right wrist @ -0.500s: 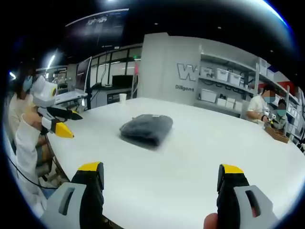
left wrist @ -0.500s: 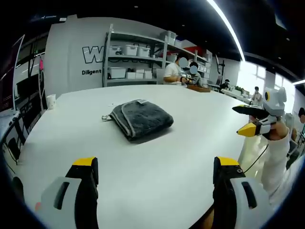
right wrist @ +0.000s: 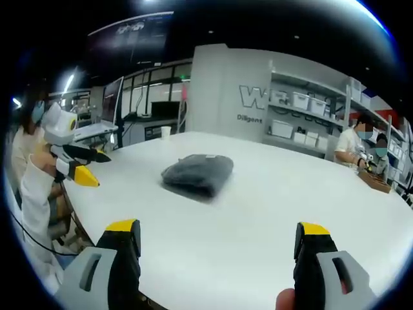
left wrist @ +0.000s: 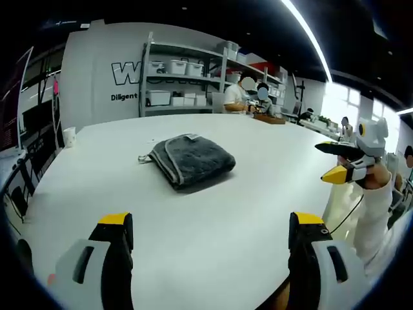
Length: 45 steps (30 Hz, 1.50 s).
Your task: Open the folded towel by lifting each exposed corner and separating the folded layers until the towel lies flat within the target outline without major curled edges
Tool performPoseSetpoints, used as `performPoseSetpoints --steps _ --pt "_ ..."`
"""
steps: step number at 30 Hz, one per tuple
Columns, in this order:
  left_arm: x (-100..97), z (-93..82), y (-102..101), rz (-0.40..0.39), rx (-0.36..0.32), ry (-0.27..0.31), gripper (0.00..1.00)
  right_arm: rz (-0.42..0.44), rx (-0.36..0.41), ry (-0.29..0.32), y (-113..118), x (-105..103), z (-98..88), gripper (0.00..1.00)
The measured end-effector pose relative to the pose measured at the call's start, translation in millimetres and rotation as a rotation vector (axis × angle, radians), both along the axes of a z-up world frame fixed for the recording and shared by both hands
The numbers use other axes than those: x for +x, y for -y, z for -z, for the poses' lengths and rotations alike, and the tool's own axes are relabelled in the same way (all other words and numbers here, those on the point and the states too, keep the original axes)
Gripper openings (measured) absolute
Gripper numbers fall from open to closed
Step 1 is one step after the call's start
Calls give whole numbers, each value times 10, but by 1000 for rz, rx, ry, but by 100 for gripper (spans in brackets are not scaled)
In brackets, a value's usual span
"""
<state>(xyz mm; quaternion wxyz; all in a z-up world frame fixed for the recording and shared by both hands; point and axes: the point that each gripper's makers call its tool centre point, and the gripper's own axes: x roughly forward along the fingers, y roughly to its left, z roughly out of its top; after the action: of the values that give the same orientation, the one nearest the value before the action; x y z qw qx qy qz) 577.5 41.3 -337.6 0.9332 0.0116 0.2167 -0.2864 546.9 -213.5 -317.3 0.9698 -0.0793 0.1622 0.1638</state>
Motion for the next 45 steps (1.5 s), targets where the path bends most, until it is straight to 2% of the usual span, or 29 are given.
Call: performPoseSetpoints --steps 5,12,14,20,25,28,32,33,35,38,40,42,45 --pt "-14 -14 3 12 -7 -3 100 13 -7 4 21 8 -5 100" --pt "-20 -9 -125 5 -16 -5 100 14 -35 -2 -41 51 39 100" --pt "-23 -1 -162 0 -13 -7 100 14 -50 -21 -55 58 92 100" --pt "-19 15 -264 -11 -18 -4 100 -5 -116 -53 -137 140 174 100" --pt "-44 34 -329 -9 -22 -4 100 -30 -182 -46 -226 257 157 99" --pt "-51 58 -394 -14 -13 -5 100 -45 -249 -37 -291 347 142 99" --pt "-59 80 -467 -19 -14 -7 100 -81 -317 -21 -466 475 115 99" --pt "-58 81 -487 -20 -17 -7 100 -110 -330 7 -566 533 76 99" --pt "-61 86 -519 -22 -23 -8 100 -114 -339 27 -649 597 53 99" --pt "-61 99 -566 -25 -24 -7 100 -134 -433 74 -772 747 24 99" --pt "-60 114 -592 -25 -24 -11 100 -145 -470 83 -843 820 42 99" --pt "-63 128 -631 -24 -26 -14 100 -174 -498 137 -980 942 15 99" --pt "-65 137 -690 -30 -32 -15 100 -197 -558 144 -1096 1066 56 99"
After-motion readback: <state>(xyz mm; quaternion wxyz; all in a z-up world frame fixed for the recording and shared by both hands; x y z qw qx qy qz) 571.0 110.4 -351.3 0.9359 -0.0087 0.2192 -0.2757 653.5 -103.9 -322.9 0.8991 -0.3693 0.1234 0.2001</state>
